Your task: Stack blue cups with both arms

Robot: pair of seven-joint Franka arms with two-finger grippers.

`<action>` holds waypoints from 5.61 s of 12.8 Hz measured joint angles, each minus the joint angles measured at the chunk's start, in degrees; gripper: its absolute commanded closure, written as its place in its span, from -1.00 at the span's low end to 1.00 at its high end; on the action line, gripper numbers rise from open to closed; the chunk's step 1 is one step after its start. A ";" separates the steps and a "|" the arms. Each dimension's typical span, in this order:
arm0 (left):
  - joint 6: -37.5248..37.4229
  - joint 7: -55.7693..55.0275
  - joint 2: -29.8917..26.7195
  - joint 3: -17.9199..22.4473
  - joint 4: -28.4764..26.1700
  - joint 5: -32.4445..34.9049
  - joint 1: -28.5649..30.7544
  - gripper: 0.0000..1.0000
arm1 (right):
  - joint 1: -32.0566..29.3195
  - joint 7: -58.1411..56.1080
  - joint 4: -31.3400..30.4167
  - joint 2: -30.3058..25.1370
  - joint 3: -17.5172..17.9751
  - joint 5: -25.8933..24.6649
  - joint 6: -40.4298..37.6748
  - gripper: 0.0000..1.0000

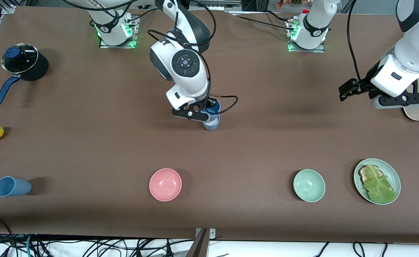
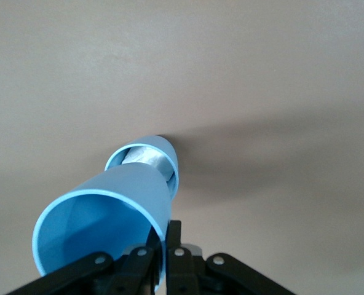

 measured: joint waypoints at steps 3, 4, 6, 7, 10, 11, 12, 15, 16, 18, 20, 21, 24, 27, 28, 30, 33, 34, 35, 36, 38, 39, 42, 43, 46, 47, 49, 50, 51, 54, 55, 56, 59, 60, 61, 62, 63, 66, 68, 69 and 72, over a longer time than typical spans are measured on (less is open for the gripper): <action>0.00 0.00 0.00 0.00 0.00 0.00 0.00 -1.00 | 0.36 0.54 0.02 0.50 -0.06 -0.27 0.07 1.00; 0.00 0.00 0.00 0.00 0.00 0.00 0.00 -1.00 | 0.36 0.57 0.04 0.50 -0.10 -0.28 0.08 1.00; 0.00 0.00 0.00 0.00 0.00 0.00 -0.02 -1.00 | 0.36 0.59 0.07 0.51 -0.15 -0.31 0.11 1.00; 0.00 0.00 0.00 0.00 0.00 0.00 -0.03 -1.00 | 0.36 0.60 0.07 0.57 -0.15 -0.39 0.11 1.00; 0.00 0.00 0.00 0.00 0.00 0.00 -0.05 -1.00 | 0.36 0.65 0.07 0.89 -0.27 -0.49 0.33 1.00; 0.00 0.00 0.00 0.00 0.00 0.00 -0.05 -1.00 | 0.32 0.65 0.07 0.92 -0.38 -0.50 0.48 1.00; 0.00 0.00 0.00 0.00 0.00 0.00 -0.06 -1.00 | 0.26 0.65 0.08 0.92 -0.49 -0.51 0.62 1.00; 0.00 0.00 0.00 0.00 0.00 0.00 -0.19 -1.00 | 0.12 0.65 0.12 0.92 -0.76 -0.51 0.97 0.83; 0.00 0.00 0.00 0.00 0.00 0.00 -0.23 -1.00 | 0.09 0.65 0.13 0.92 -0.96 -0.52 1.09 0.57; 0.00 0.00 0.00 0.00 0.00 0.00 -0.23 -1.00 | 0.02 0.65 0.31 0.92 -1.32 -0.52 1.28 0.23; 0.00 0.00 0.00 0.00 0.00 0.00 -0.24 -1.00 | 0.01 0.65 0.65 0.92 -1.58 -0.52 1.33 0.10; 0.00 0.00 0.00 0.00 0.00 0.00 -0.25 -1.00 | 0.00 0.63 0.91 0.92 -1.74 -0.52 1.32 -0.07; 0.00 0.00 0.00 0.00 0.00 0.00 -0.25 -1.00 | -0.70 0.25 2.43 0.75 -2.35 -0.52 -0.01 -0.69; 0.00 0.00 0.00 0.00 0.00 0.00 -0.25 -1.00 | -4.70 -6.40 3.50 -0.38 -2.57 -0.52 -3.65 -1.00; 0.00 0.00 0.00 0.00 0.00 0.00 -0.25 -1.00 | -6.56 -9.36 3.68 -1.02 -2.65 -0.52 -5.27 -1.00; 0.00 0.00 0.00 0.00 0.00 0.00 -0.25 -1.00 | -10.63 -14.95 3.84 -2.79 -2.75 -0.52 -8.08 -1.00; 0.00 0.00 0.00 0.00 0.00 0.00 -0.26 -1.00 | -15.21 -21.20 3.80 -6.94 -4.07 -0.49 -14.15 -1.00; 0.00 0.00 -0.01 0.00 0.01 0.00 -0.26 -1.00 | -15.44 -22.80 3.57 -8.66 -5.56 -0.27 -15.79 -1.00; 0.00 0.00 -0.01 0.00 0.02 0.00 -0.26 -1.00 | -15.47 -24.11 2.72 -10.63 -6.83 0.07 -16.94 -1.00; 0.00 0.00 -0.01 0.00 0.02 0.00 -0.26 -1.00 | -15.46 -25.11 1.22 -12.94 -7.76 0.18 -18.04 -1.00; -0.01 0.00 -0.01 0.00 0.03 0.00 -0.26 -1.00 | -15.47 -29.26 -2.50 -17.43 -10.02 0.18 -19.70 -1.00; -0.04 0.00 -0.01 0.00 0.03 0.00 -0.29 -1.00 | -16.06 -31.95 -4.47 -19.79 -11.47 0.18 -20.20 -1.00; -0.11 0.00 -0.01 0.00 0.03 0.00 -0.37 -1.00 | -24.33 -40.68 -7.61 -25.51 -11.99 1.79 -23.65 -1.00; -0.17 0.00 -0.01 -0.02 0.03 0.00 -0.38 -1.00 | -27.31 -42.97 -7.98 -26.66 -11.50 2.22 -24.48 -1.00; -0.22 0.00 -0.01 -0.04 0.03 0.00 -0.36 -1.00 | -31.78 -46.14 -9.07 -28.47 -10.33 2.59 -25.51 -1.00; -0.23 0.00 -0.01 -0.03 0.03 0.00 -0.35 -1.00 | -31.94 -46.37 -9.57 -28.87 -10.19 2.59 -25.58 -1.00; -0.25 0.00 -0.01 -0.04 0.03 0.00 -0.33 -1.00 | -31.94 -46.37 -10.04 -29.32 -9.75 2.55 -25.79 -1.00; -0.30 0.00 -0.01 -0.03 0.03 0.00 -0.28 -1.00 | -31.94 -46.37 -10.14 -29.32 -9.63 2.46 -25.83 -1.00; -0.35 0.00 -0.01 -0.02 0.03 0.00 -0.27 -1.00 | -31.94 -46.37 -10.31 -29.32 -9.60 2.06 -25.83 -1.00; -0.55 0.00 -0.01 -0.02 0.03 0.00 -0.28 -1.00 | -32.01 -47.14 -10.60 -29.32 -9.60 0.72 -25.83 -1.00; -0.65 0.00 -0.01 -0.02 0.03 0.00 -0.28 -1.00 | -32.12 -47.83 -10.59 -29.32 -9.60 0.65 -25.83 -1.00; -0.69 0.00 -0.01 -0.02 0.03 0.00 -0.28 -1.00 | -32.21 -48.51 -10.57 -29.35 -9.60 0.46 -25.88 -1.00; -0.76 0.00 -0.01 -0.02 0.03 0.00 -0.28 -1.00 | -32.21 -52.47 -10.39 -29.82 -9.40 -2.00 -26.78 -1.00; -0.78 0.00 -0.01 -0.02 0.03 0.00 -0.28 -1.00 | -32.26 -54.69 -10.26 -29.97 -9.43 -2.14 -26.89 -1.00; -0.80 0.00 -0.01 -0.02 0.03 0.00 -0.28 -1.00 | -32.31 -56.15 -10.11 -30.05 -9.48 -2.14 -27.01 -1.00; -0.80 0.00 -0.01 -0.02 0.03 0.00 -0.28 -1.00 | -32.34 -56.50 -10.02 -30.06 -9.50 -2.14 -27.06 -1.00; -0.80 0.00 -0.01 -0.02 0.03 0.00 -0.28 -1.00 | -32.37 -56.65 -10.01 -30.06 -9.50 -2.14 -27.07 -1.00; -0.81 0.00 -0.01 -0.02 0.03 0.00 -0.29 -1.00 | -32.39 -56.91 -10.01 -30.06 -9.50 -2.14 -27.07 -1.00; -0.81 0.00 -0.01 -0.02 0.03 0.00 -0.34 -1.00 | -32.50 -56.93 -10.01 -30.04 -9.58 -2.14 -27.07 -1.00; -0.81 0.00 -0.01 -0.02 0.03 0.00 -0.35 -1.00 | -32.57 -56.94 -10.01 -30.03 -9.59 -2.10 -27.07 -1.00; -0.82 0.00 -0.01 -0.02 0.03 0.00 -0.34 -1.00 | -32.59 -56.94 -9.99 -30.02 -9.59 -1.97 -27.02 -1.00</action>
